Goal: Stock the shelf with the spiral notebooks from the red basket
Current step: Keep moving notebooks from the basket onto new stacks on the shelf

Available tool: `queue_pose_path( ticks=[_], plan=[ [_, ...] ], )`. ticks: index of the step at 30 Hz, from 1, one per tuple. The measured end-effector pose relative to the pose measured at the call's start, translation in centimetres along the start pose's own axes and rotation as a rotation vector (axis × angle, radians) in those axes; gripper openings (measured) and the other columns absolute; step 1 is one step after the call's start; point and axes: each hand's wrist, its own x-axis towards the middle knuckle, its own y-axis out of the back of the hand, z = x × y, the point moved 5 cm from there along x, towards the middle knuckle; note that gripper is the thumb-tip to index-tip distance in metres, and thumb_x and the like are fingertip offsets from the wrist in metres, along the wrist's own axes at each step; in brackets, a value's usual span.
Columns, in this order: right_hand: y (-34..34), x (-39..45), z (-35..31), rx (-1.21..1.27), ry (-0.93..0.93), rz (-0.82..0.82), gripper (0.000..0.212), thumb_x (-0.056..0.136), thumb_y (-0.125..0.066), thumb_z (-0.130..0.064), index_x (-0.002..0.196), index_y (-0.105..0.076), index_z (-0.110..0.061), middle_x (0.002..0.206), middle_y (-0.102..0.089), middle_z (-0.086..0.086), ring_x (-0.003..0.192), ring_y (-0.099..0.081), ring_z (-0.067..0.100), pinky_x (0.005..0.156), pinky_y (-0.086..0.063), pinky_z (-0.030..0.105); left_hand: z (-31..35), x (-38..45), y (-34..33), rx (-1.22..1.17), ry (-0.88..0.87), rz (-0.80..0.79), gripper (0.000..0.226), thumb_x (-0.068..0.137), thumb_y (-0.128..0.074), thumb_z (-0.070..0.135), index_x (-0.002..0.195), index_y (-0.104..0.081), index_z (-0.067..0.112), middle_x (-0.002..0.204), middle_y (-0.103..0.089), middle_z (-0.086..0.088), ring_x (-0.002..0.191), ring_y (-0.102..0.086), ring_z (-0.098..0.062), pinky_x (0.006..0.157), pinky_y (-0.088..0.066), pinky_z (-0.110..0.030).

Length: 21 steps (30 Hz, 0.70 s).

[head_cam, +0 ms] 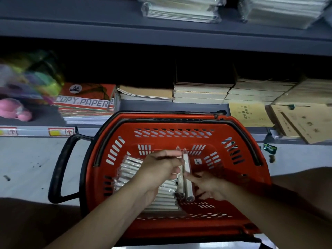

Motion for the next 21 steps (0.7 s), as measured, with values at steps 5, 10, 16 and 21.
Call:
queue_pose_path(
  ticks=[5,10,16,21],
  plan=[
    [2.2,-0.4,-1.5,-0.448,0.187,0.379,0.027,0.094,-0.055,-0.033,0.074,-0.058,-0.015,0.069,-0.061,-0.001,0.066,-0.061,0.017,0.054,-0.039,0.024,-0.5,0.0,-0.2,-0.005,-0.004,0.002,0.018,0.088,-0.071,0.004,0.104,-0.074,0.011,0.099,-0.078,-0.017,0.085,-0.072,-0.025,0.073,-0.059,-0.030],
    [7.7,-6.5,-3.7,-0.292,0.277,0.429,0.041,0.093,-0.062,-0.030,0.059,-0.048,-0.012,0.059,-0.049,0.002,0.053,-0.047,0.015,0.051,-0.031,0.027,0.2,-0.6,-0.4,-0.066,-0.025,-0.056,0.019,0.089,-0.066,-0.002,0.107,-0.070,0.006,0.101,-0.077,-0.020,0.097,-0.074,-0.035,0.081,-0.062,-0.034],
    [11.4,-15.7,-4.9,0.017,0.454,0.463,0.037,0.089,-0.063,-0.031,0.077,-0.056,0.004,0.071,-0.046,0.024,0.069,-0.052,0.034,0.071,-0.036,0.033,0.7,-2.3,-0.9,-0.050,-0.081,-0.099,0.022,0.090,-0.064,-0.005,0.110,-0.070,0.001,0.097,-0.077,-0.021,0.094,-0.075,-0.035,0.085,-0.062,-0.038],
    [10.8,-20.5,-5.0,0.098,0.565,0.529,0.048,0.067,-0.062,-0.046,0.067,-0.037,-0.005,0.070,-0.033,0.011,0.068,-0.033,0.025,0.069,-0.027,0.042,0.6,-3.2,-1.2,-0.047,-0.105,-0.148,0.019,0.096,-0.062,0.004,0.113,-0.069,0.006,0.103,-0.077,-0.019,0.097,-0.075,-0.031,0.088,-0.061,-0.037]
  ],
)
